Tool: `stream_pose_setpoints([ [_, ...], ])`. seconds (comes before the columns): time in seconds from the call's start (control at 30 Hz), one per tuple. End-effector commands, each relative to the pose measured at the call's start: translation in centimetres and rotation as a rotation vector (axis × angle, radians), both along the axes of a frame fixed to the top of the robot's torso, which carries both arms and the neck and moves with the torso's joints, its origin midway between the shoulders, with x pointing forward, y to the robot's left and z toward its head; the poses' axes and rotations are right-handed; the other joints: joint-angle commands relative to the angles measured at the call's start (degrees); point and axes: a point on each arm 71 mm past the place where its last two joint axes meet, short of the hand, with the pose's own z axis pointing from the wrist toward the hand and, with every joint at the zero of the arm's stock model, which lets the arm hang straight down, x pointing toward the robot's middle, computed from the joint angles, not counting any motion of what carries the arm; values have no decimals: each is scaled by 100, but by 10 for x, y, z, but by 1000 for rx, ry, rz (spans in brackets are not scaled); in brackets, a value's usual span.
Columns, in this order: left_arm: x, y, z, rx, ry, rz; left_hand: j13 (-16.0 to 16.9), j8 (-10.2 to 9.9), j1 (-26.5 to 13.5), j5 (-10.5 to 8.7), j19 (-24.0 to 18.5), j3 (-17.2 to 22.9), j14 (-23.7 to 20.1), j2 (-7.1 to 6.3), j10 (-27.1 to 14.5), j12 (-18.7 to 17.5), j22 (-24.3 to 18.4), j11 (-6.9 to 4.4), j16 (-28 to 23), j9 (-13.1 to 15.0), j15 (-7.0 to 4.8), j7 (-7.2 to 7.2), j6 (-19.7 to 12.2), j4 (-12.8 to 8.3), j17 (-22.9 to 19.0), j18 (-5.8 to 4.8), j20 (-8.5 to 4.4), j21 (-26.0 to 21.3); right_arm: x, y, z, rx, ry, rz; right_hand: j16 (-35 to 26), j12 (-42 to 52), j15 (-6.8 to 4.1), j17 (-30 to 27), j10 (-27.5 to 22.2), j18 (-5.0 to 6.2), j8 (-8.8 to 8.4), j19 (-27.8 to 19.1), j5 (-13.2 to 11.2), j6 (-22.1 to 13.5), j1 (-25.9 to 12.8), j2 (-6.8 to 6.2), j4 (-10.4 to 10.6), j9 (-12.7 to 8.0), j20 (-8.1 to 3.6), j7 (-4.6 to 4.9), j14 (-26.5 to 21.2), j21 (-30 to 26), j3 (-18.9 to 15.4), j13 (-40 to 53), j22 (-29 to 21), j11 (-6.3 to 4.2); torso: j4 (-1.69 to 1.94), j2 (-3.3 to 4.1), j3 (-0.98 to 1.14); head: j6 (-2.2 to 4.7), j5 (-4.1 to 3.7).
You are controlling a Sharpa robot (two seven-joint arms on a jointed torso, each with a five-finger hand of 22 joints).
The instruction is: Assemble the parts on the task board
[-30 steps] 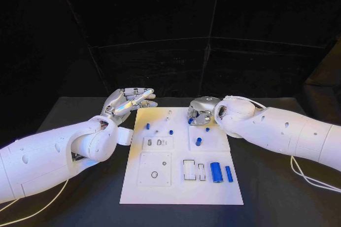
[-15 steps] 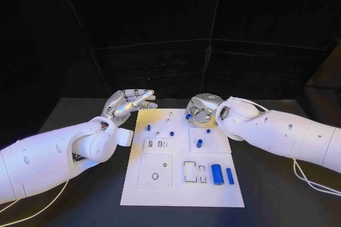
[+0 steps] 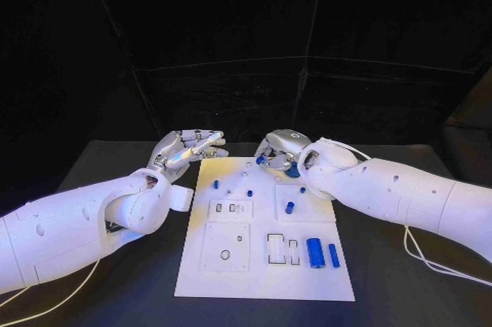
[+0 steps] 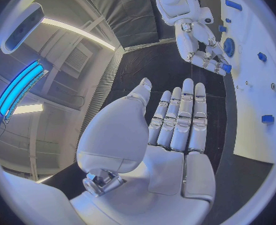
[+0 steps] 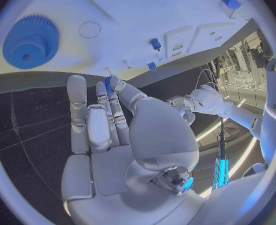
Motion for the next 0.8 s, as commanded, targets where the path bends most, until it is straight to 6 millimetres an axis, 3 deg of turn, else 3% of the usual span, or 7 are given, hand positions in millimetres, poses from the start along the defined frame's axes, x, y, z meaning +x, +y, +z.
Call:
stream_pose_setpoints([
  [0.03, 0, -3, 2, -5, -7, -20, -5, -33, 7, 12, 52, 6, 23, 45, 9, -26, -7, 18, -37, -5, 8, 11, 9, -29, 7, 81, 5, -32, 4, 5, 1, 16, 3, -7, 33, -29, 36, -6, -43, -26, -38, -48, 26, -23, -12, -52, -4, 5, 15, 8, 152, 46, 46, -21, 7, 9, 34, 28, -14, 1, -30],
  [0.23, 0, -4, 2, -5, -8, -22, -5, -35, 7, 13, 52, 5, 21, 44, 10, -27, -8, 19, -39, -5, 9, 11, 9, -32, 7, 80, 5, -33, 10, 14, -2, -2, 24, -20, 33, -33, 39, -10, -50, -25, -39, -52, 24, -27, -19, -55, 1, 5, 18, 10, 151, 50, 57, -22, 9, 12, 45, 48, -24, -4, -41],
  [0.8, 2, -6, 3, -6, -8, -26, -5, -35, 7, 13, 52, 5, 21, 44, 10, -27, -8, 19, -39, -5, 9, 11, 9, -32, 7, 80, 5, -33, 17, 29, -6, -58, 38, -35, 90, -37, 53, 71, -68, -22, -37, -80, 42, -46, -151, -138, 78, 10, 41, 13, 160, 77, 82, -16, 23, 19, 35, 43, -19, -29, -18],
])
